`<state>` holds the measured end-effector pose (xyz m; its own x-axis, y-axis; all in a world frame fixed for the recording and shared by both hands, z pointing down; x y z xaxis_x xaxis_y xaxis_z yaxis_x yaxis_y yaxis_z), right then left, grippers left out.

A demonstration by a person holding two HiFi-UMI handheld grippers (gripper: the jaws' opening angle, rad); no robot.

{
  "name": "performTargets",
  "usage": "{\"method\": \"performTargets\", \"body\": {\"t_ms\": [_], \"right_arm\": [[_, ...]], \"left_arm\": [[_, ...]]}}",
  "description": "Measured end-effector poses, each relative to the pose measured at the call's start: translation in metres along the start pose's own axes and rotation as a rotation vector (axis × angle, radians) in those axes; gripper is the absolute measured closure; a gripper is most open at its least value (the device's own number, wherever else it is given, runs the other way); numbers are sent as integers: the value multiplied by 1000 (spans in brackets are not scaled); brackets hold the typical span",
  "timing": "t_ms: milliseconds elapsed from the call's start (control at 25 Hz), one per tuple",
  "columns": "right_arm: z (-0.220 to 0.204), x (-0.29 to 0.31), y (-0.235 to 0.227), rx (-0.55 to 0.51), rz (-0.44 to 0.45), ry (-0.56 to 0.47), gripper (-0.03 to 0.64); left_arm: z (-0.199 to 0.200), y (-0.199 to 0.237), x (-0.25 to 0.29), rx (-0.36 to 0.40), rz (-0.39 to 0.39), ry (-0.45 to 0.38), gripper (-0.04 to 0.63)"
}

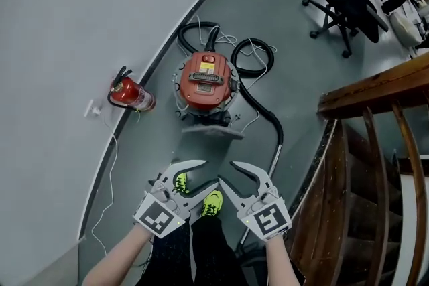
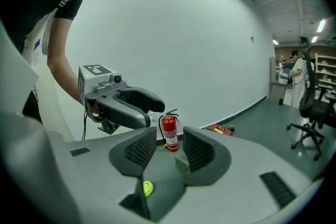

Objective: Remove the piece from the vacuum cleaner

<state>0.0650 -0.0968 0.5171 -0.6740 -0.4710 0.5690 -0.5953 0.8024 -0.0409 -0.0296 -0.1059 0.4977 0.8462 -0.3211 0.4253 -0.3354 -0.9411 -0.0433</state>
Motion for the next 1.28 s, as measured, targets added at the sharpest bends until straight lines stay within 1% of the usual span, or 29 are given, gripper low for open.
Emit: {"method": "performTargets", "body": {"t_ms": [240,480,760,1000,1120,1280], "right_arm": [[-21,32,-7,14,12,47,445],[-39,58,-25,12,8,79,420],[-65,83,-39,54,-13,102,413],[-78,94,-47,33,-14,112,411],[-86,103,-50,18,-14,128,405],[-103,117,-56,16,-19,125,394]], "left_arm": [[-35,15,12,-16,-10,27,396],[-64,33,32,-22,-38,28,382],[-96,47,56,-35,-54,29,357],[-110,52,68,-21,-60,23,357],[-120,55,74,-3,-72,40,356],[-138,57,87,-27,-49,26,348]]}}
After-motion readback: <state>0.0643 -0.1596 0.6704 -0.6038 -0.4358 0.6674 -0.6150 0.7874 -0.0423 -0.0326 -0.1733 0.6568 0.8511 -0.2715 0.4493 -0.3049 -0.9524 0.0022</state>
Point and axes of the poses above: the fingertips, and each gripper's own axes: x forward along the fingers, y to its left, z out of its top, the point moved 5 cm from there along -x, backward along the fingers, and after that the axes turned 6 degrees about y, right-handed, at the moved point
